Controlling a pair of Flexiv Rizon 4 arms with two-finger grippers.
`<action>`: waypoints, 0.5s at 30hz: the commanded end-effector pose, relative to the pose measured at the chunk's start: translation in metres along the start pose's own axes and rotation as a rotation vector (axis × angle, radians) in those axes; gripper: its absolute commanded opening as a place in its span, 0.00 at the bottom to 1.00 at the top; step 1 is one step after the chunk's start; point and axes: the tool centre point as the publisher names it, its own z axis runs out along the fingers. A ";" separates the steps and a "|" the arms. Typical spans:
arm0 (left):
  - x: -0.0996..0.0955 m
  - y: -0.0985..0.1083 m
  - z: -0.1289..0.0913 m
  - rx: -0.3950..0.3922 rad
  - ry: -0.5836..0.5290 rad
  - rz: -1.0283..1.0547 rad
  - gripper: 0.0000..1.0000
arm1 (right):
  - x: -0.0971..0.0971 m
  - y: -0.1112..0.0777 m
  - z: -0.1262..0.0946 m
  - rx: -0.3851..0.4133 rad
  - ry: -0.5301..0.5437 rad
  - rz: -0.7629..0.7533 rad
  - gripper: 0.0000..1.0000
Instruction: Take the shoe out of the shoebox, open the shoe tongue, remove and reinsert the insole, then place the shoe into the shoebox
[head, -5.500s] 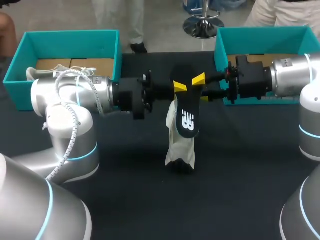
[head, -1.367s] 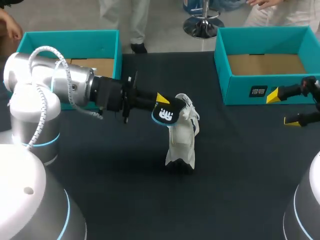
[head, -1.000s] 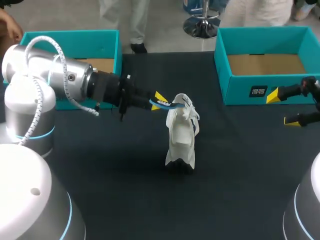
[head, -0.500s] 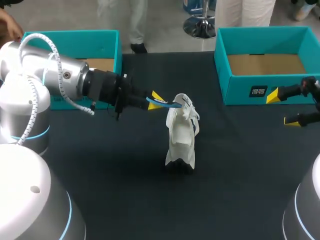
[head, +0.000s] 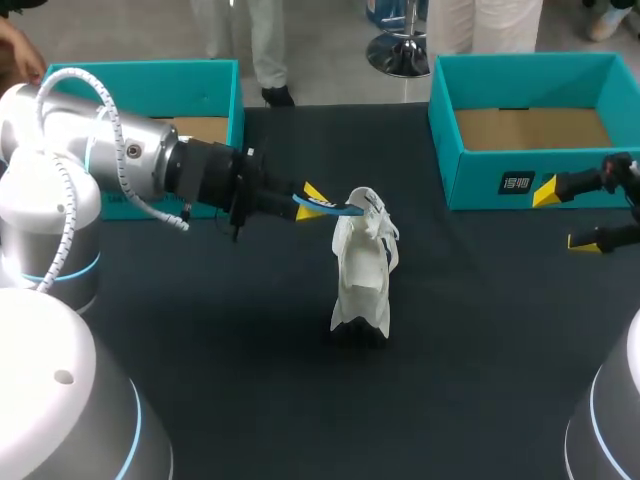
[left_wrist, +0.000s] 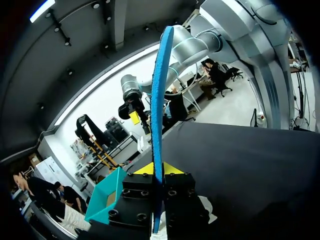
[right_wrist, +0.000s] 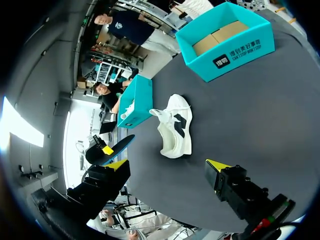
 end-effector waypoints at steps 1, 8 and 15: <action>0.000 -0.001 0.000 -0.002 0.002 0.000 0.00 | 0.000 -0.001 0.000 -0.001 -0.004 0.002 1.00; 0.003 0.000 0.002 0.005 0.003 -0.010 0.00 | 0.000 -0.001 0.000 -0.001 -0.004 0.002 1.00; 0.029 0.003 0.014 0.021 0.044 0.019 0.00 | 0.000 -0.001 0.000 -0.001 -0.004 0.002 1.00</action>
